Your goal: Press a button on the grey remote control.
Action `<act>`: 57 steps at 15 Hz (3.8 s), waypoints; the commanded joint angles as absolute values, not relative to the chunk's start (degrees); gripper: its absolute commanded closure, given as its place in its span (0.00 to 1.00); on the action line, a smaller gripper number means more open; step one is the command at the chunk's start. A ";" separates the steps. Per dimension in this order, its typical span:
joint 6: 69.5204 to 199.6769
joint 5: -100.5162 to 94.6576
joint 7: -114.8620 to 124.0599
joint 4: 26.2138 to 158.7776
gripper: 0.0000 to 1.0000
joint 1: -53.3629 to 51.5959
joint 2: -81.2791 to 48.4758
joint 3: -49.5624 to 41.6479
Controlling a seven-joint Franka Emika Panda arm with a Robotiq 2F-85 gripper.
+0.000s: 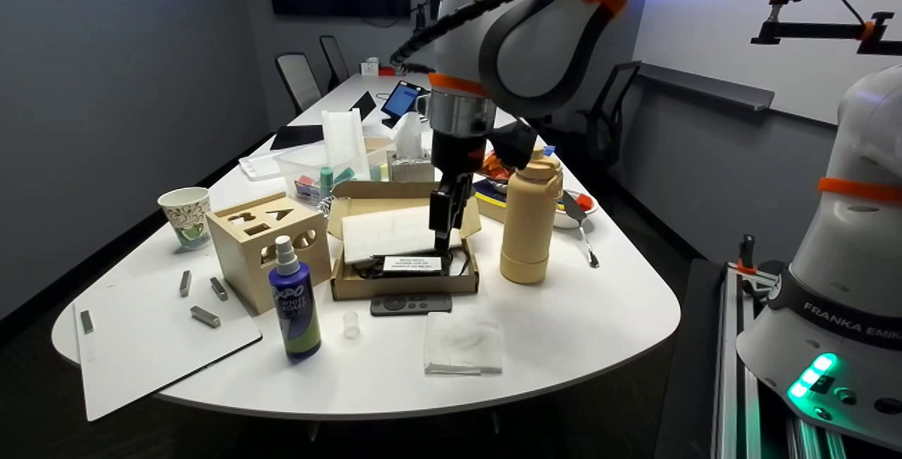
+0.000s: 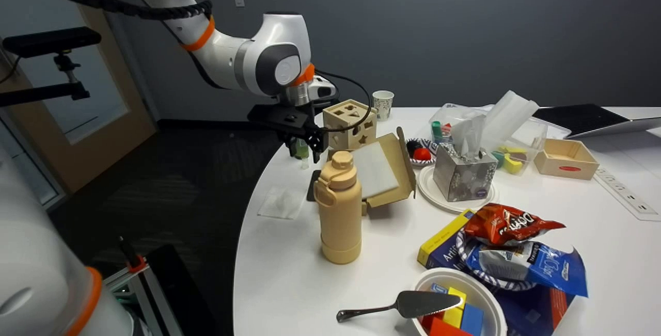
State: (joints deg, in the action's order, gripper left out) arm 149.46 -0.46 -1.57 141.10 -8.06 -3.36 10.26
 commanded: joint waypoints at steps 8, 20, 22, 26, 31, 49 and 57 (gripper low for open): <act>151.67 -0.01 -2.77 132.54 1.00 -9.27 -16.21 10.99; 156.38 -6.19 -2.16 127.01 1.00 -11.89 -25.83 8.75; 156.50 -7.16 -2.22 125.94 1.00 -12.13 -27.18 8.40; 156.56 -8.77 -2.20 123.79 1.00 -12.64 -29.30 7.49; 156.33 -11.23 -1.39 121.69 1.00 -14.17 -30.87 5.80; 155.85 -11.99 -1.74 119.66 1.00 -14.95 -34.95 5.18; 154.12 -12.46 -1.64 119.60 1.00 -15.50 -35.67 5.14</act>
